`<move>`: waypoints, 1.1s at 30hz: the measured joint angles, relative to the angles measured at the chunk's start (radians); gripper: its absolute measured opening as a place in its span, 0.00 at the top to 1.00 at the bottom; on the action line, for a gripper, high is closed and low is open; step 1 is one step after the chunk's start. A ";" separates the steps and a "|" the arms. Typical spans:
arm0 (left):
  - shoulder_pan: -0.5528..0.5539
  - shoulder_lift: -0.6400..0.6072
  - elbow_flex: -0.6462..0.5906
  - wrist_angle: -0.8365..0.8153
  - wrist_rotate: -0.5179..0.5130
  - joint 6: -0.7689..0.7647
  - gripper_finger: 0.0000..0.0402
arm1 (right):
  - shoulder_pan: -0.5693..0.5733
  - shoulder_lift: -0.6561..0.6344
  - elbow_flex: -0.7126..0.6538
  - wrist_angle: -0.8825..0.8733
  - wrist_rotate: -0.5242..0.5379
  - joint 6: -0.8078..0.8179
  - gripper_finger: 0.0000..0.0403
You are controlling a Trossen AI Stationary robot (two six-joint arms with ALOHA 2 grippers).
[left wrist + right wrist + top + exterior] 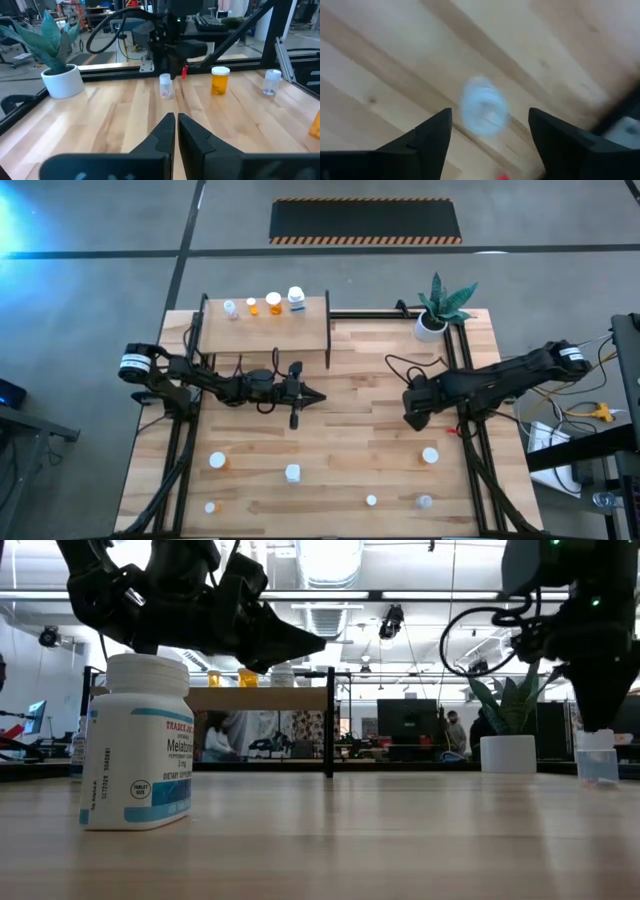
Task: Pick and place medicine bottles onto shelf by color
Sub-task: Put the top transparent pill bottle aligned with the other transparent pill bottle on the shelf
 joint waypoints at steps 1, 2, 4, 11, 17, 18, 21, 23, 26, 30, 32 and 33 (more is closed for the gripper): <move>0.000 0.000 0.000 -0.005 0.000 0.000 0.99 | 0.000 0.005 -0.008 0.033 -0.011 -0.007 0.39; 0.000 0.000 -0.001 -0.007 0.000 0.000 0.99 | 0.000 0.008 -0.016 0.060 -0.020 -0.015 0.41; 0.000 0.000 -0.002 -0.007 0.000 0.000 0.99 | 0.000 0.016 -0.029 0.099 -0.036 -0.021 0.45; 0.000 -0.002 -0.010 -0.015 0.000 -0.001 0.99 | 0.000 0.036 -0.040 0.107 -0.039 -0.029 0.66; 0.000 -0.060 -0.069 -0.015 -0.027 -0.003 0.99 | -0.006 0.038 0.026 0.156 -0.002 -0.131 0.70; 0.000 -0.077 -0.081 -0.015 -0.041 -0.003 0.99 | -0.011 0.045 0.046 0.174 -0.001 -0.159 0.70; 0.000 -0.138 -0.128 -0.015 -0.073 -0.002 0.99 | -0.037 0.086 0.118 0.245 0.016 -0.276 0.70; 0.000 -0.184 -0.157 -0.011 -0.095 -0.003 0.99 | -0.065 0.136 0.181 0.290 0.022 -0.381 0.70; 0.000 -0.257 -0.202 -0.014 -0.099 -0.005 0.99 | -0.113 0.247 0.298 0.352 0.021 -0.561 0.70; 0.000 -0.338 -0.252 -0.014 -0.099 -0.010 0.99 | -0.160 0.439 0.487 0.366 -0.020 -0.791 0.69; 0.000 -0.373 -0.278 -0.013 -0.100 -0.010 0.99 | -0.172 0.541 0.585 0.362 -0.061 -0.890 0.69; 0.000 -0.387 -0.290 -0.014 -0.100 -0.010 0.99 | -0.175 0.588 0.633 0.358 -0.083 -0.932 0.68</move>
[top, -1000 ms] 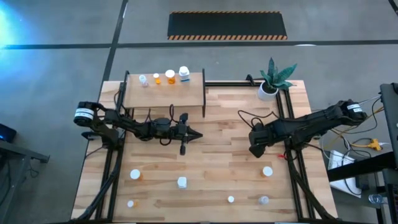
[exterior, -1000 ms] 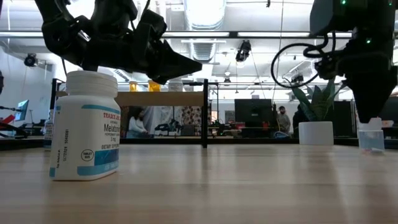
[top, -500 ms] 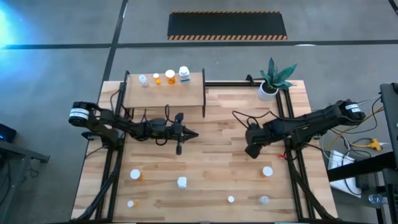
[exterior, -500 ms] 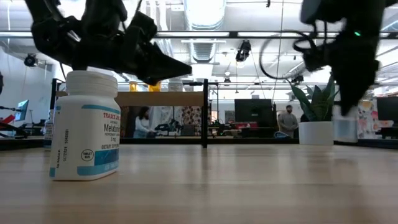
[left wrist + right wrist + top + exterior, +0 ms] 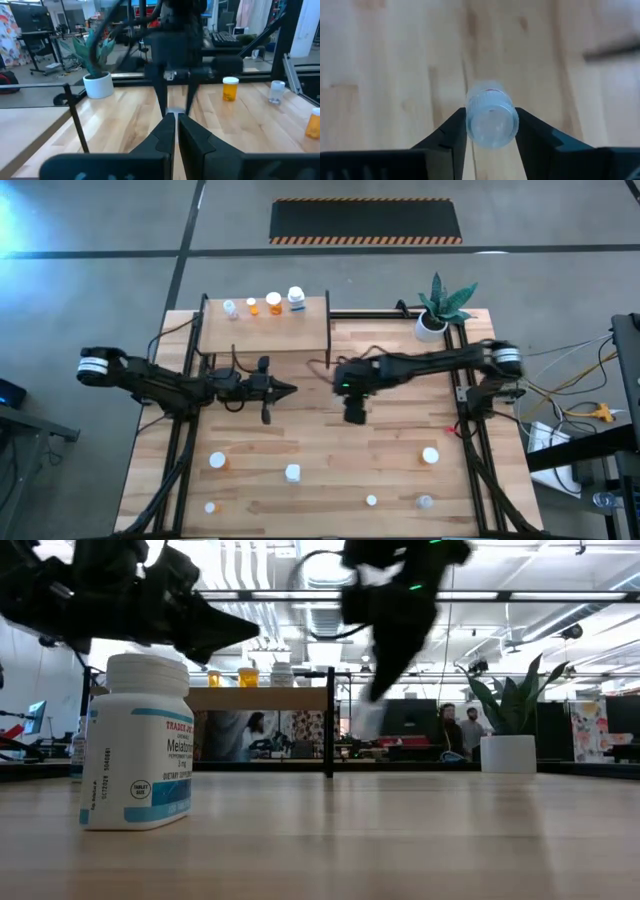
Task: Pick and place medicine bottles onto shelf by color
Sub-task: Put the top transparent pill bottle aligned with the other transparent pill bottle on the shelf
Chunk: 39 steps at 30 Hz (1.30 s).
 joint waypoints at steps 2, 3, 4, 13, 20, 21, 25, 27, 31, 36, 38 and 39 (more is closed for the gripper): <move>0.000 -0.022 -0.022 0.001 0.000 -0.004 0.99 | -0.002 0.088 0.087 -0.006 -0.030 -0.069 0.68; 0.000 -0.033 -0.033 -0.001 -0.001 -0.011 0.99 | -0.003 0.127 0.129 -0.016 -0.037 -0.098 0.68; 0.000 -0.042 -0.040 -0.001 -0.001 -0.023 0.99 | -0.005 0.163 0.168 -0.029 -0.040 -0.124 0.68; -0.001 -0.066 -0.081 0.006 -0.002 -0.052 0.99 | -0.035 0.383 0.381 -0.120 -0.039 -0.216 0.67; -0.001 -0.058 -0.081 0.001 -0.002 -0.052 0.99 | -0.047 0.404 0.406 -0.118 -0.043 -0.232 0.65; -0.001 -0.055 -0.080 0.004 -0.002 -0.052 0.99 | -0.047 0.399 0.406 -0.114 -0.041 -0.237 0.63; -0.001 -0.050 -0.080 0.010 -0.002 -0.052 0.99 | -0.046 0.364 0.403 -0.093 -0.031 -0.253 0.53; -0.001 -0.049 -0.080 0.008 -0.002 -0.052 0.99 | -0.046 0.328 0.403 -0.094 -0.030 -0.268 0.48; -0.001 -0.047 -0.074 0.008 -0.001 -0.052 0.99 | -0.046 0.253 0.397 -0.109 -0.030 -0.278 0.45; -0.001 -0.013 -0.030 0.008 0.003 -0.055 0.99 | -0.043 0.086 0.270 -0.059 -0.028 -0.290 0.55; -0.001 0.022 0.003 0.010 0.007 -0.054 0.99 | -0.043 -0.002 0.147 0.044 -0.029 -0.278 0.62; -0.001 0.043 0.019 0.010 0.011 -0.053 0.99 | -0.044 -0.043 0.078 0.096 -0.029 -0.269 0.66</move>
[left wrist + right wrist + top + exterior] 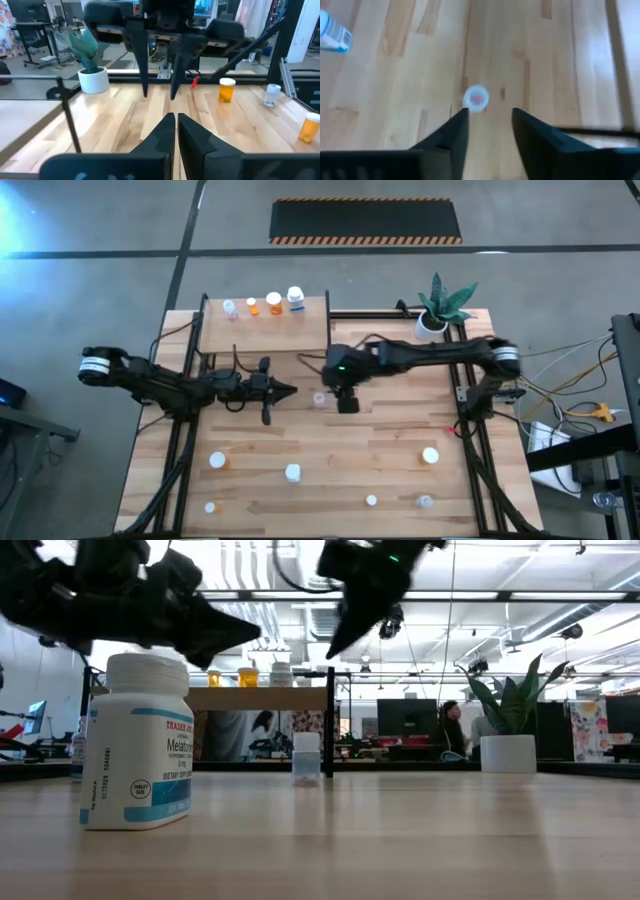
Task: Pick and place medicine bottles onto shelf by color
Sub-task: Put the top transparent pill bottle aligned with the other transparent pill bottle on the shelf
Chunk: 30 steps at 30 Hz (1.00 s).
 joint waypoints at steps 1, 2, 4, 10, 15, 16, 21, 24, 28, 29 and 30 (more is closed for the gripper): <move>0.000 0.022 0.016 -0.002 0.004 0.000 0.99 | -0.002 -0.041 -0.076 0.054 0.000 0.009 0.70; 0.000 0.049 0.033 -0.002 0.006 -0.001 0.99 | -0.002 -0.080 -0.148 0.112 0.000 0.023 0.74; 0.000 0.101 0.067 -0.002 0.006 -0.003 0.99 | -0.002 -0.160 -0.276 0.223 -0.001 0.040 0.82; 0.000 0.221 0.166 -0.098 0.006 -0.078 0.95 | -0.002 -0.350 -0.582 0.548 -0.001 0.051 0.97; -0.002 0.253 0.261 -0.294 -0.001 -0.131 0.81 | -0.010 -0.451 -0.741 0.710 -0.001 0.046 0.98; -0.002 0.255 0.276 -0.330 -0.003 -0.131 0.78 | -0.013 -0.465 -0.766 0.735 -0.001 0.046 0.98; -0.002 0.272 0.344 -0.440 -0.040 -0.130 0.65 | -0.021 -0.512 -0.861 0.827 0.000 0.042 0.98; -0.002 0.285 0.370 -0.499 -0.077 -0.130 0.59 | -0.024 -0.525 -0.901 0.852 -0.001 0.033 0.98; -0.002 0.312 0.389 -0.534 -0.081 -0.153 0.53 | -0.027 -0.533 -0.928 0.867 -0.001 0.028 0.98; -0.002 0.319 0.388 -0.536 -0.081 -0.161 0.52 | -0.029 -0.534 -0.934 0.879 -0.001 0.026 0.98; -0.002 0.328 0.388 -0.534 -0.081 -0.171 0.51 | -0.029 -0.535 -0.941 0.881 -0.001 0.024 0.98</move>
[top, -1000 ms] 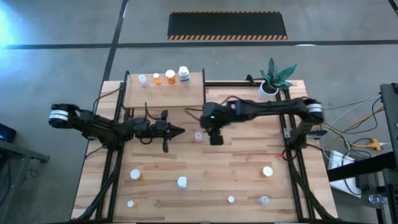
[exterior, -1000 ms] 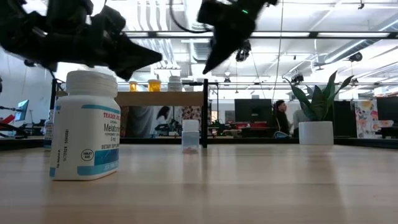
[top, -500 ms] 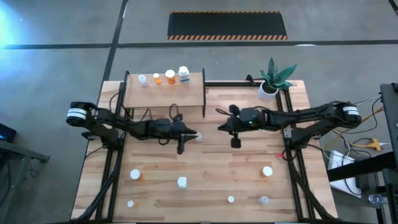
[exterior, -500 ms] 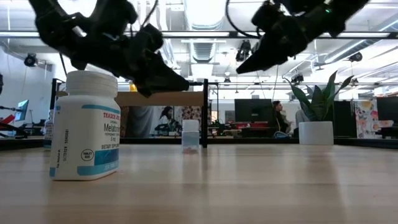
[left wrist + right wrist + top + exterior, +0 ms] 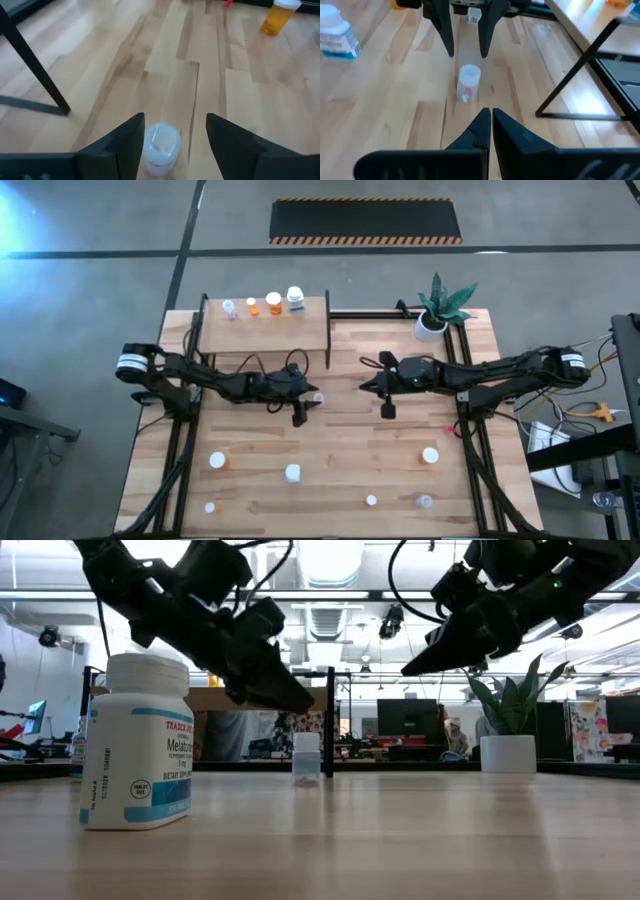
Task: Pick and place medicine bottles onto shelf by color
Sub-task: Put the top transparent pill bottle aligned with the other transparent pill bottle on the shelf
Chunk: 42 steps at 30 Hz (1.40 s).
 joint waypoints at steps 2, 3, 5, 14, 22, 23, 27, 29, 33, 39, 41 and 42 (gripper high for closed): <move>0.000 0.015 -0.002 -0.001 0.000 -0.011 0.50 | -0.002 0.000 -0.011 0.015 0.000 -0.007 0.98; 0.000 0.023 -0.003 -0.003 0.000 -0.012 0.50 | -0.002 0.000 -0.013 0.020 0.000 -0.013 0.98; 0.000 0.039 0.002 0.002 0.000 -0.012 0.50 | -0.002 0.000 -0.013 0.025 0.000 -0.023 0.98; 0.000 0.107 0.026 0.002 -0.027 -0.003 0.50 | -0.002 0.001 -0.013 0.022 0.000 -0.034 0.98; 0.000 0.129 0.026 0.015 -0.031 -0.001 0.60 | -0.002 0.001 -0.013 0.021 0.000 -0.034 0.98; 0.000 0.131 0.026 0.018 -0.031 0.001 0.63 | -0.002 0.001 -0.013 0.022 0.000 -0.034 0.98; 0.000 0.139 0.027 0.049 -0.032 0.041 0.71 | -0.002 0.001 -0.013 0.022 0.000 -0.034 0.98; 0.001 0.134 0.028 0.053 -0.033 0.052 0.72 | -0.002 0.001 -0.013 0.021 0.000 -0.032 0.98; 0.002 0.053 0.029 0.003 -0.046 0.068 0.71 | -0.002 0.001 -0.013 0.020 0.000 -0.027 0.98; 0.002 -0.220 0.072 -0.355 -0.186 0.025 0.70 | -0.002 0.001 -0.014 0.016 -0.001 -0.026 0.98; 0.002 -0.326 0.085 -0.476 -0.266 -0.022 0.70 | -0.002 0.001 -0.014 0.017 -0.001 -0.026 0.98; 0.002 -0.377 0.088 -0.528 -0.314 -0.058 0.70 | -0.002 0.001 -0.015 0.017 -0.002 -0.026 0.98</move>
